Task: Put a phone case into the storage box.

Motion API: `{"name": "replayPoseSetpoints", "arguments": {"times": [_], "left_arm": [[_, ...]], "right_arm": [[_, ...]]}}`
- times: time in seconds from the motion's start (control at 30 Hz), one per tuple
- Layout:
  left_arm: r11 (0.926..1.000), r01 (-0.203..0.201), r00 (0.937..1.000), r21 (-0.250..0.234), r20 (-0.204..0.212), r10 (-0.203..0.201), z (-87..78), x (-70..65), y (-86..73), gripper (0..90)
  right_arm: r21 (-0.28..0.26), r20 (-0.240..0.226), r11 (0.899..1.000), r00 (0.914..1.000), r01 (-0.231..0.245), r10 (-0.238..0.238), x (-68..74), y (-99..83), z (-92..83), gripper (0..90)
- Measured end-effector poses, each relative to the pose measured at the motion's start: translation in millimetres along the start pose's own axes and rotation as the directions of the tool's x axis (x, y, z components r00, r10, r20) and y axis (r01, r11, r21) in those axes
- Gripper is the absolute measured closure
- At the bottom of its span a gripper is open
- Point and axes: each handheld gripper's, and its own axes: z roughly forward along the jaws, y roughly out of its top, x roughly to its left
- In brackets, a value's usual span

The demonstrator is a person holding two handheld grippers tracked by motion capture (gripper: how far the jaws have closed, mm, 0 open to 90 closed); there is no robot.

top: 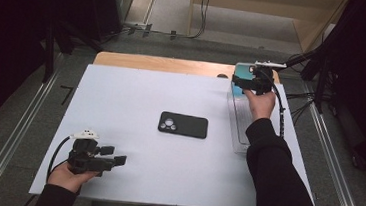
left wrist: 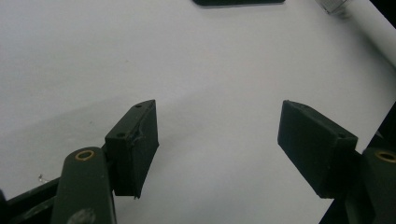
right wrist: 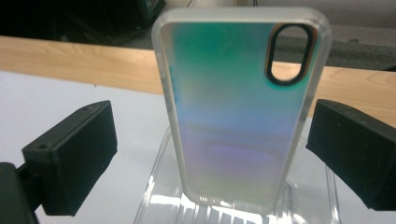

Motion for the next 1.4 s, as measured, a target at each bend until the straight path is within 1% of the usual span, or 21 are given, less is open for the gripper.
{"name": "replayPoseSetpoints", "arguments": {"times": [0.03,0.13,0.2,0.33,0.4,0.43,0.5,0.6,0.7,0.73,0.8,0.9,0.93,1.0,1.07,1.1,1.13,1.17,1.27,1.33,1.4], "left_arm": [[1.0,0.001,1.0,-0.001,0.001,-0.001,0.1,-0.1,0.3,29.2],[1.0,0.0,1.0,-0.001,0.001,0.0,0.5,-0.5,1.3,29.2],[1.0,0.0,1.0,0.002,0.002,0.0,1.0,-0.7,2.1,29.1],[0.9999,0.006,0.9999,0.013,0.009,-0.006,2.3,-0.5,4.1,29.0],[0.9997,0.011,0.9999,0.022,0.01,-0.011,3.1,-0.4,5.2,28.9],[0.9996,0.01,0.9999,0.025,0.012,-0.01,3.4,-0.1,5.8,28.8],[0.9996,0.012,0.9998,0.026,0.015,-0.013,4.3,-0.4,6.9,28.8],[0.9995,0.005,0.9997,0.031,0.024,-0.006,5.2,-0.9,8.6,28.8],[0.9991,-0.007,0.9995,0.042,0.032,0.006,5.4,-1.1,9.6,28.5],[0.999,-0.012,0.9993,0.043,0.035,0.01,5.1,-0.7,9.7,28.5],[0.9989,-0.005,0.9992,0.047,0.04,0.003,5.0,0.2,10.4,28.5],[0.999,-0.005,0.999,0.044,0.044,0.003,4.9,1.2,12.5,28.5],[0.999,-0.007,0.9988,0.045,0.048,0.004,4.6,1.3,13.0,28.5],[0.9988,-0.022,0.9984,0.044,0.054,0.019,4.3,0.9,13.7,28.5],[0.9989,-0.021,0.9982,0.042,0.058,0.019,4.5,0.2,14.5,28.4],[0.9989,-0.024,0.9981,0.041,0.058,0.022,4.5,-0.1,15.0,28.4],[0.9985,-0.032,0.9978,0.043,0.058,0.03,4.5,-0.3,15.4,28.4],[0.9984,-0.035,0.9976,0.043,0.061,0.033,4.6,-0.5,15.8,28.5],[0.9983,-0.039,0.9969,0.043,0.07,0.036,5.4,-1.2,17.5,28.4],[0.9982,-0.041,0.9966,0.044,0.073,0.038,5.6,-1.6,18.9,28.4],[0.9982,-0.042,0.996,0.044,0.081,0.038,6.1,-2.1,20.3,28.4]], "right_arm": [[-0.006,-0.007,1.0,1.0,0.001,-0.001,0.3,-0.9,-2.6,0.2],[0.0,-0.018,1.0,0.9998,-0.009,0.009,1.0,-2.7,-11.1,0.2],[0.01,-0.025,1.0,0.9995,-0.021,0.021,2.1,-3.7,-16.7,0.2],[0.02,-0.043,0.999,0.9987,-0.026,0.027,5.3,-6.2,-28.3,0.3],[0.04,-0.044,0.999,0.9986,-0.028,0.03,8.3,-7.7,-32.4,0.3],[0.036,-0.065,0.999,0.9975,-0.026,0.028,10.2,-9.3,-36.0,0.3],[0.038,-0.074,0.999,0.997,-0.02,0.023,13.8,-12.0,-41.2,0.3],[0.037,-0.106,0.999,0.9942,-0.015,0.019,19.9,-16.3,-48.4,0.3],[0.052,-0.149,0.999,0.9887,-0.007,0.014,25.4,-21.3,-54.9,0.4],[0.056,-0.157,0.998,0.9875,-0.004,0.013,27.1,-23.2,-56.7,0.4],[0.058,-0.173,0.998,0.9848,-0.001,0.011,30.5,-26.1,-61.0,0.4],[0.057,-0.202,0.998,0.9794,0.018,-0.006,35.3,-30.1,-68.4,0.5],[0.057,-0.214,0.998,0.9766,0.027,-0.014,36.9,-31.7,-70.3,0.5],[0.062,-0.247,0.997,0.9688,0.041,-0.025,40.4,-34.1,-73.9,0.5],[0.062,-0.258,0.996,0.9653,0.059,-0.041,43.2,-36.0,-78.9,0.6],[0.057,-0.271,0.997,0.9616,0.061,-0.043,44.3,-37.0,-81.2,0.6],[0.056,-0.279,0.996,0.9591,0.065,-0.047,45.5,-38.2,-83.6,2.4],[0.058,-0.285,0.996,0.9571,0.073,-0.053,46.8,-39.6,-86.1,6.2],[0.059,-0.312,0.994,0.9475,0.095,-0.072,50.9,-44.3,-92.7,6.6],[0.058,-0.324,0.993,0.9427,0.102,-0.078,53.7,-47.5,-97.2,6.6],[0.057,-0.346,0.993,0.9352,0.102,-0.076,55.8,-50.7,-101.2,6.7]]}}
